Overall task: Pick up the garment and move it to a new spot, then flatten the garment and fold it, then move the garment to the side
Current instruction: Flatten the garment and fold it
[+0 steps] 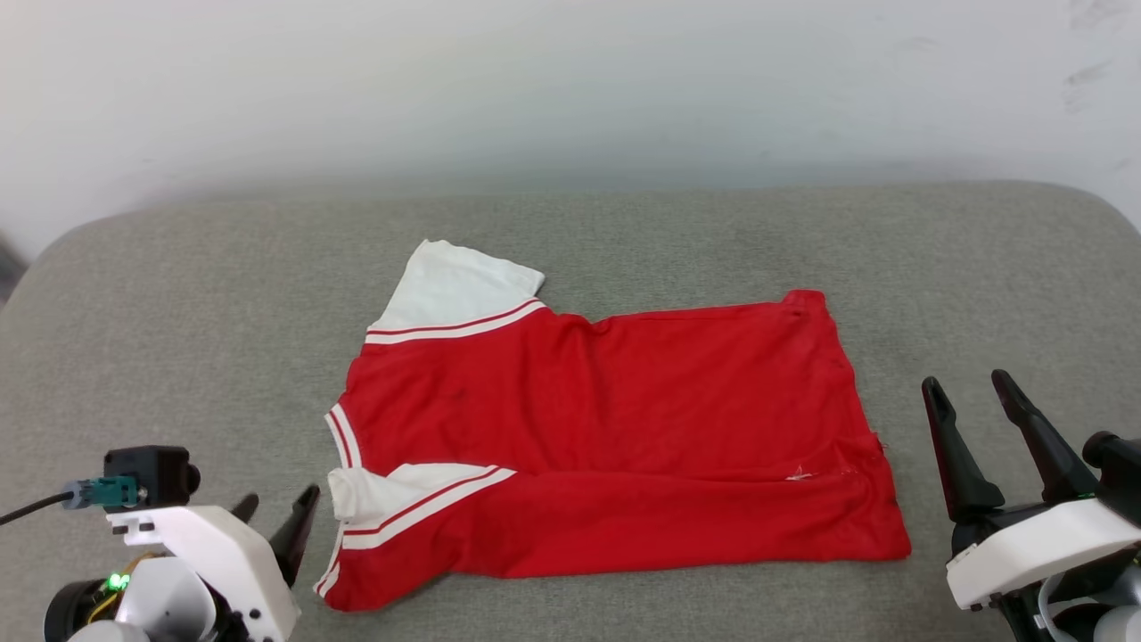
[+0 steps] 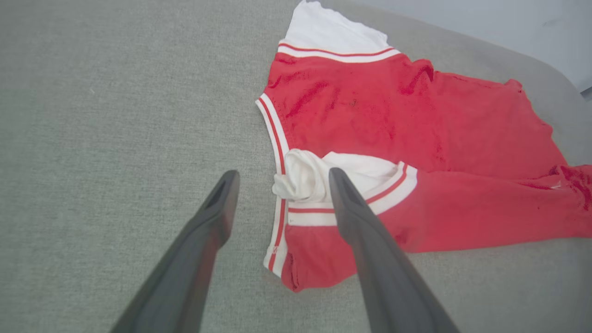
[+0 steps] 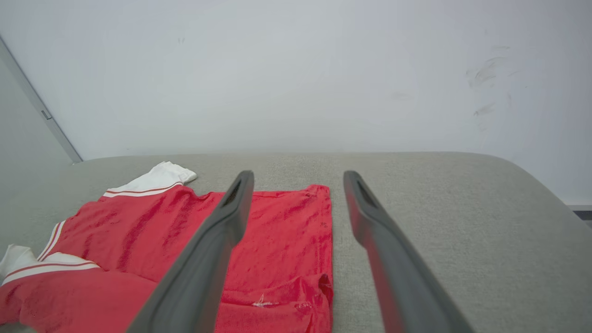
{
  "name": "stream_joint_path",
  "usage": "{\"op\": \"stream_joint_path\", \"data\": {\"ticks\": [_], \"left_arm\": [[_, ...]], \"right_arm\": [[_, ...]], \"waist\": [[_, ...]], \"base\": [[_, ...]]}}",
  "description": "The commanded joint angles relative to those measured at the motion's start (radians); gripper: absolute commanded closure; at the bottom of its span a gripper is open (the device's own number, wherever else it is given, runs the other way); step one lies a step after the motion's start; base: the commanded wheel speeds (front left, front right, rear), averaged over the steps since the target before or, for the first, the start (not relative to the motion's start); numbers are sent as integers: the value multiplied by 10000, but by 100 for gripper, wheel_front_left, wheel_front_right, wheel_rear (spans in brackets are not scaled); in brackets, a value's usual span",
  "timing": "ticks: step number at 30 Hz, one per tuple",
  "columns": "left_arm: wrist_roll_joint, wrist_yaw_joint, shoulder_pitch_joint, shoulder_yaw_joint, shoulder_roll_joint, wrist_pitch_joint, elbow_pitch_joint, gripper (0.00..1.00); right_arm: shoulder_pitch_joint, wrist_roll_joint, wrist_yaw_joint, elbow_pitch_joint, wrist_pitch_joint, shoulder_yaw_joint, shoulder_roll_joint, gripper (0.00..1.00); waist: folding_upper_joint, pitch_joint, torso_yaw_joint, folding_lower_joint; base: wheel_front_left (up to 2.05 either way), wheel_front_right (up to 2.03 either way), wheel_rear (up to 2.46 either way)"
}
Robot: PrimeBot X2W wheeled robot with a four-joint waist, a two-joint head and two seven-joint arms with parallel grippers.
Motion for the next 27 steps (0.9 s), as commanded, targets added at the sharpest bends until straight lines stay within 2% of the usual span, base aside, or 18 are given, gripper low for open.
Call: {"op": "stream_joint_path", "data": {"ticks": [1,9,16,21,22,23,24,25,27], "left_arm": [[-105,72,204,-75,130,333,-123,0],[-1152,404,590,-224,377,2243,-310,0],[-1245,835,486,-302,495,2864,313,0],[-1418,823,450,-791,204,3439,961,2],[-1504,725,440,-897,81,3548,1021,38],[-1563,646,449,-992,-8,3619,1072,61],[-1590,587,449,-1047,-69,3621,1114,91],[-1638,532,436,-1042,-141,3562,1145,100],[-1595,381,334,-986,-150,3384,1203,100]], "right_arm": [[153,-89,-7,-206,8,-27,110,0],[361,-223,-7,-984,279,-50,573,0],[232,-88,-7,-1052,339,45,629,0],[139,112,-7,-900,403,72,646,0],[122,153,-7,-868,437,44,631,0],[105,205,-7,-827,460,20,607,0],[91,293,-7,-797,527,6,591,0],[91,346,-7,-754,594,-45,536,0],[139,447,-7,-688,797,-176,423,0]], "waist": [[0,-24,-115,0],[0,519,-734,0],[0,1250,-1208,0],[0,1467,-1360,0],[0,1486,-1369,0],[0,1497,-1371,0],[0,1498,-1364,0],[0,1486,-1344,0],[0,1452,-1258,0]], "base": [[0,0,0],[0,0,0],[0,0,0],[0,0,0],[0,0,0],[0,0,0],[0,0,0],[0,0,0],[0,0,0]]}}
